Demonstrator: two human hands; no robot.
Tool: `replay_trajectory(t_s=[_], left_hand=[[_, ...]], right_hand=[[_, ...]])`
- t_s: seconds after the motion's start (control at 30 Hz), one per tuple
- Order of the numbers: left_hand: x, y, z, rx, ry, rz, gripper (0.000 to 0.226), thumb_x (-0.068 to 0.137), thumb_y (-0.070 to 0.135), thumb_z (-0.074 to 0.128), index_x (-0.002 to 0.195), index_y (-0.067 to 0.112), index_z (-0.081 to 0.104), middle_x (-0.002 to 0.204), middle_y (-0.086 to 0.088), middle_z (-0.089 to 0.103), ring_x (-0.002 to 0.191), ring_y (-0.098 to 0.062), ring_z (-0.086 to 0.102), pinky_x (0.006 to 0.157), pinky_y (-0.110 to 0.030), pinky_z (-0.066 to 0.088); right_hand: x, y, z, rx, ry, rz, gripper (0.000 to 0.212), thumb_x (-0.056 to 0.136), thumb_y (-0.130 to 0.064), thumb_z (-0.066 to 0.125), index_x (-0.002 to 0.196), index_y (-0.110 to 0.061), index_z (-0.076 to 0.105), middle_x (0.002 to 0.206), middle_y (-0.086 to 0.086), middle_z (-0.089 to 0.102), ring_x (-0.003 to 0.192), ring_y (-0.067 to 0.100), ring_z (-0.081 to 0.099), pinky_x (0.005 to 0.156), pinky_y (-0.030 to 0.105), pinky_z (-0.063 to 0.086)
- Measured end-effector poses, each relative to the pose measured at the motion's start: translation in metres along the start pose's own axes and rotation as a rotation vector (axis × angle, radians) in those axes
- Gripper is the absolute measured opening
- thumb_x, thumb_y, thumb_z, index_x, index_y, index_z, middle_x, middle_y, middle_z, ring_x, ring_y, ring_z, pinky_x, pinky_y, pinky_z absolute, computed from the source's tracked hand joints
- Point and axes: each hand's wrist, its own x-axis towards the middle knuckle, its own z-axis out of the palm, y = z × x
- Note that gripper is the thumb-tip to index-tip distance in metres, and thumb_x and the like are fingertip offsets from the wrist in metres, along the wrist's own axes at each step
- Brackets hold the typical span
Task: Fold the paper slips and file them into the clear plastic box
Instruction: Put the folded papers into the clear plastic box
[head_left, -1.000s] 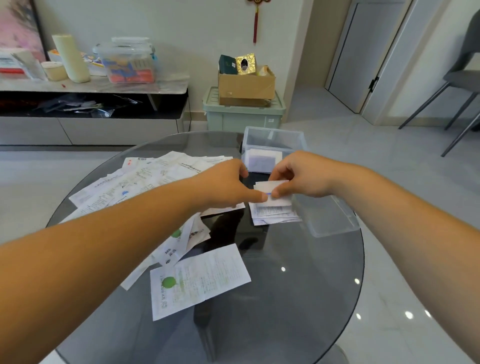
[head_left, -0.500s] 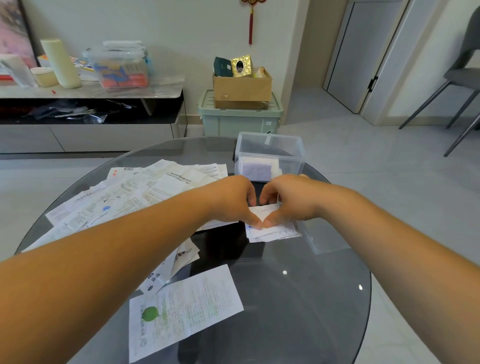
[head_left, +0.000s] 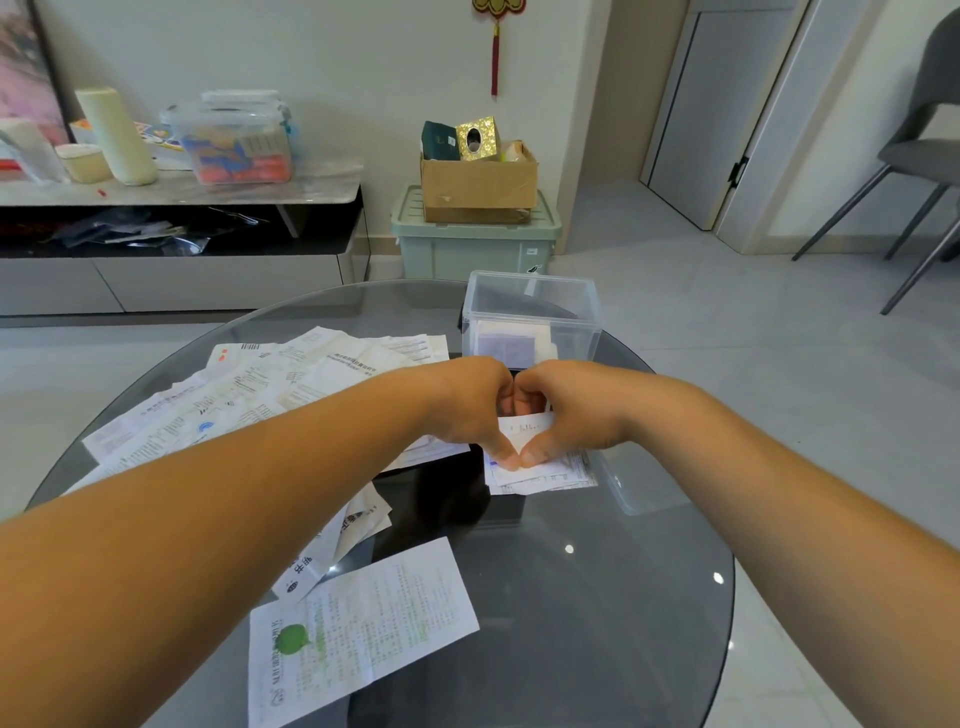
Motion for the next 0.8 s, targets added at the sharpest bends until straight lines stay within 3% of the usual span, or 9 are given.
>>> replay_trajectory(t_s=[0.3,0.4,0.5,0.57,0.67,0.8], left_hand=[[0.002,-0.004,0.000,0.001,-0.056,-0.025,0.042,0.076,0.040,0.085,0.108,0.017,0.071,0.106,0.002,0.073,0.097,-0.022,0.066,0.097,-0.037,0.054],[-0.003,-0.008,-0.001,-0.076,-0.038,-0.007,0.033,0.077,0.037,0.084,0.101,0.018,0.071,0.097,0.007,0.071,0.092,-0.018,0.064,0.081,-0.026,0.052],[-0.011,-0.011,-0.004,-0.178,0.013,-0.002,0.029,0.077,0.034,0.086,0.095,0.020,0.069,0.088,0.006,0.068,0.084,-0.014,0.062,0.071,-0.023,0.047],[-0.019,-0.015,-0.007,-0.259,0.078,-0.004,0.031,0.074,0.033,0.088,0.093,0.020,0.067,0.082,0.002,0.069,0.074,-0.013,0.059,0.068,-0.026,0.050],[-0.029,-0.018,-0.013,-0.343,0.166,0.023,0.036,0.067,0.034,0.092,0.090,0.020,0.069,0.085,-0.010,0.073,0.070,-0.021,0.062,0.077,-0.041,0.056],[-0.035,-0.018,-0.020,-0.418,0.266,0.094,0.033,0.069,0.031,0.091,0.088,0.018,0.068,0.084,-0.010,0.073,0.067,-0.015,0.061,0.078,-0.043,0.056]], right_hand=[[0.000,0.005,0.004,0.125,0.025,0.001,0.039,0.072,-0.037,0.088,0.092,-0.029,0.056,0.089,-0.011,0.062,0.081,0.012,0.060,0.071,0.030,0.051],[-0.001,0.007,0.007,0.192,0.032,0.009,0.034,0.071,-0.039,0.089,0.091,-0.028,0.064,0.088,-0.007,0.067,0.080,0.017,0.063,0.072,0.035,0.053],[-0.005,0.007,0.007,0.263,0.052,-0.006,0.025,0.073,-0.040,0.087,0.083,-0.028,0.067,0.076,-0.012,0.065,0.066,0.006,0.057,0.060,0.024,0.045],[-0.009,0.004,0.002,0.287,0.076,-0.032,0.018,0.079,-0.039,0.082,0.085,-0.028,0.069,0.072,-0.015,0.062,0.062,0.001,0.052,0.059,0.019,0.040],[-0.014,-0.001,-0.008,0.302,0.094,-0.057,0.011,0.086,-0.037,0.076,0.088,-0.028,0.069,0.072,-0.016,0.060,0.061,-0.002,0.051,0.056,0.014,0.037],[-0.017,-0.002,-0.020,0.333,0.166,-0.048,0.012,0.086,-0.033,0.075,0.087,-0.023,0.069,0.072,-0.011,0.061,0.062,0.001,0.051,0.061,0.020,0.040]])
